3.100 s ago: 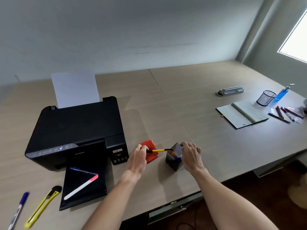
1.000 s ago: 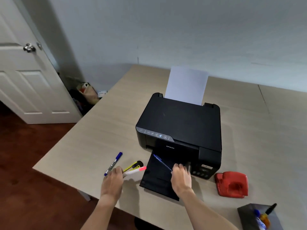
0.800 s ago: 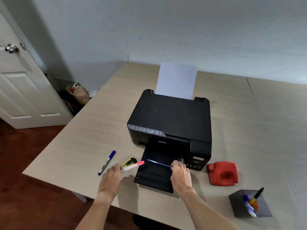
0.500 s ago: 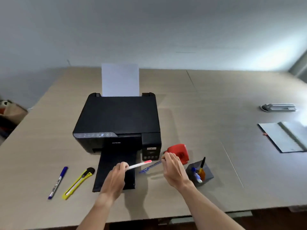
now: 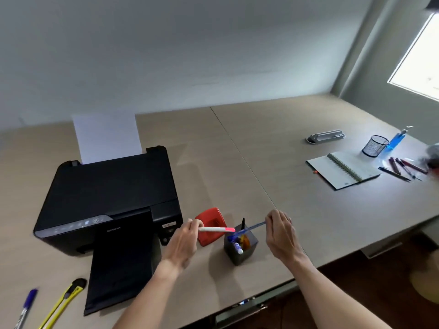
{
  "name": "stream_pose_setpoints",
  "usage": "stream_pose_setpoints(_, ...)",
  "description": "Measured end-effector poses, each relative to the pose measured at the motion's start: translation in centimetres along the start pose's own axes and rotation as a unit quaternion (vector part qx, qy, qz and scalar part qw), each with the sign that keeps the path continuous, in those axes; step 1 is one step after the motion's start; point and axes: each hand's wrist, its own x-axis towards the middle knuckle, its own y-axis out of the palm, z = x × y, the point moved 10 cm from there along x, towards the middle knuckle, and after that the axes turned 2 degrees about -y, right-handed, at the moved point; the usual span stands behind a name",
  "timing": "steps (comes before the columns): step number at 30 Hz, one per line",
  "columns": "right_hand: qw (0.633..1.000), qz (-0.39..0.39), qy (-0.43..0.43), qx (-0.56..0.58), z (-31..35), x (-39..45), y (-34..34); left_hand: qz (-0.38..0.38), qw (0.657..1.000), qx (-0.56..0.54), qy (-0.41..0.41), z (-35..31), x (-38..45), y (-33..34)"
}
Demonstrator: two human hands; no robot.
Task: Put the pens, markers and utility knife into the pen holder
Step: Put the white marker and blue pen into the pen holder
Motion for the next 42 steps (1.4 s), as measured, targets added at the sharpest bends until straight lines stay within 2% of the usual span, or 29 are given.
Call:
stream_pose_setpoints(4,1.000,0.009,0.004,0.006,-0.5,-1.0,0.2,-0.005,0.999,0.041,0.035,-2.1,1.5,-0.2)
stream_pose_setpoints(10,0.999,0.015,0.016,0.046,-2.2,-1.8,0.2,0.014,0.998,0.020,0.057,-3.7,2.4,0.5)
stream_pose_setpoints(16,0.999,0.041,-0.007,0.032,-1.1,-1.9,1.6,0.018,0.996,-0.020,0.087,-6.6,2.5,1.7)
stream_pose_setpoints(20,0.996,0.087,0.014,0.034,-0.5,-2.1,3.7,0.026,0.994,-0.045,0.093,-7.7,2.7,2.7)
stream_pose_setpoints(23,0.996,0.082,0.027,0.020,-0.3,-2.5,4.2,0.023,0.995,-0.056,0.084,-7.3,2.6,3.1)
stream_pose_setpoints(27,0.995,0.017,0.093,0.045,-1.1,-4.4,3.9,0.022,0.994,-0.102,0.034,-4.2,1.9,3.2)
stream_pose_setpoints(29,0.992,0.030,0.110,0.060,-1.3,-6.5,4.9,0.011,0.990,-0.137,-0.009,-1.5,0.6,2.9)
stream_pose_setpoints(32,0.987,0.124,0.095,0.028,-0.6,-10.2,8.3,0.004,0.989,-0.140,-0.054,3.0,-2.7,2.1)
stream_pose_setpoints(36,0.953,0.300,0.034,-0.036,3.1,-14.4,14.2,-0.013,0.989,-0.120,-0.092,9.1,-7.5,0.0)
stream_pose_setpoints(38,0.943,0.332,0.002,-0.027,6.1,-14.8,16.6,-0.023,0.986,-0.104,-0.127,12.4,-9.7,-1.2)
stream_pose_setpoints(42,0.943,0.324,-0.073,-0.007,13.5,-12.5,20.2,-0.065,0.973,-0.068,-0.208,19.5,-14.3,-4.2)
